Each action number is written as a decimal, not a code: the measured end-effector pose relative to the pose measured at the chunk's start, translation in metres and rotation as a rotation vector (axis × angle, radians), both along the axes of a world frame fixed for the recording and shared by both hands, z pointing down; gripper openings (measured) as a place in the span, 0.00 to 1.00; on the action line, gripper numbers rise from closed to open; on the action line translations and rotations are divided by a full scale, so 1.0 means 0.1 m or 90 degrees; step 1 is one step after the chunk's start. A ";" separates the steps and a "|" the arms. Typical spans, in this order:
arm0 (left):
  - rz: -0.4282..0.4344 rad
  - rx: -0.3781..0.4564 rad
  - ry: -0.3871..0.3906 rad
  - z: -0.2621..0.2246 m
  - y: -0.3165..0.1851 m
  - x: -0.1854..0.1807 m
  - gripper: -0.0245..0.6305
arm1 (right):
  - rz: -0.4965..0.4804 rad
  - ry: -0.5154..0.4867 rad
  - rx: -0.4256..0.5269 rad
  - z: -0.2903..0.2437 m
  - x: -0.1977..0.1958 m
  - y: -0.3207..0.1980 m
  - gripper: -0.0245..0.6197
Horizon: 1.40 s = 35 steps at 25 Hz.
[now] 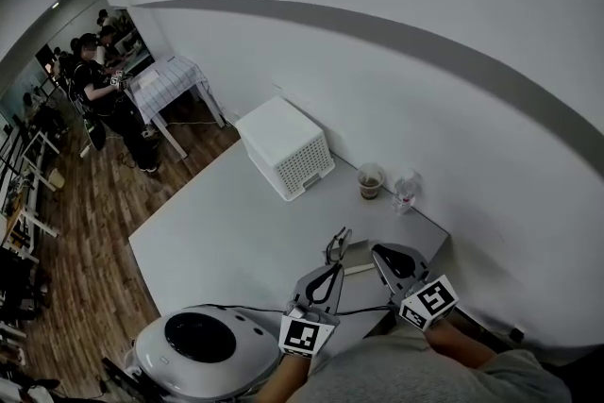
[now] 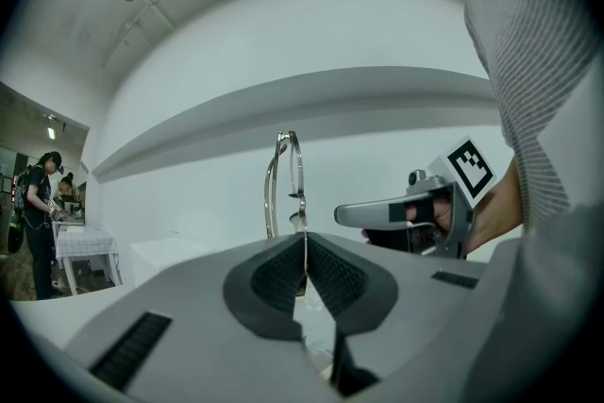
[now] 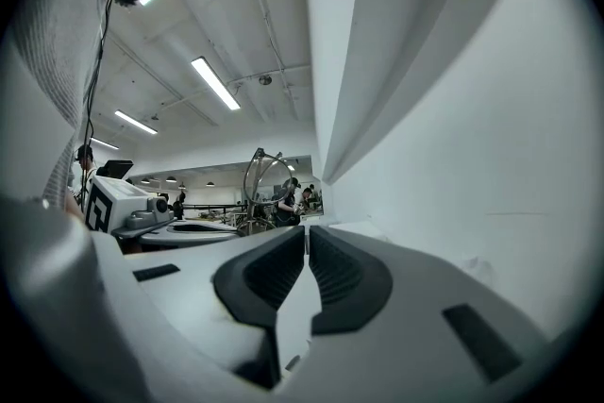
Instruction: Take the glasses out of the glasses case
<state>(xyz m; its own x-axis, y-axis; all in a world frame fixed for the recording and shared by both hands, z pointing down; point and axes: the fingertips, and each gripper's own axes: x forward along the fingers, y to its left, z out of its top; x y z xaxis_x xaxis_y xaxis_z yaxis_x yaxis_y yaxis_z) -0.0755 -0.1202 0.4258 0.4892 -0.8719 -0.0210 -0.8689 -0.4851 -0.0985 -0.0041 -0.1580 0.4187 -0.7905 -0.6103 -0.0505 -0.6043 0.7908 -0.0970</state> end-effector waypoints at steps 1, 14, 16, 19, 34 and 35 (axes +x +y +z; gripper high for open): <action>0.000 0.006 0.001 -0.03 0.00 0.00 0.07 | 0.001 -0.001 -0.001 -0.01 0.00 0.00 0.07; 0.004 0.008 0.010 -0.05 0.04 0.04 0.07 | 0.010 -0.002 -0.014 -0.07 0.00 0.03 0.06; 0.004 0.016 0.012 -0.09 0.04 0.05 0.07 | 0.008 0.002 -0.011 -0.09 -0.01 0.03 0.06; 0.001 0.019 0.017 -0.12 0.04 0.04 0.07 | 0.008 0.003 -0.010 -0.10 -0.01 0.04 0.06; 0.000 0.021 0.014 -0.09 0.01 0.03 0.07 | -0.004 -0.016 -0.013 -0.11 -0.04 0.00 0.06; 0.000 0.021 0.014 -0.09 0.01 0.02 0.07 | -0.003 -0.014 -0.013 -0.11 -0.03 0.00 0.06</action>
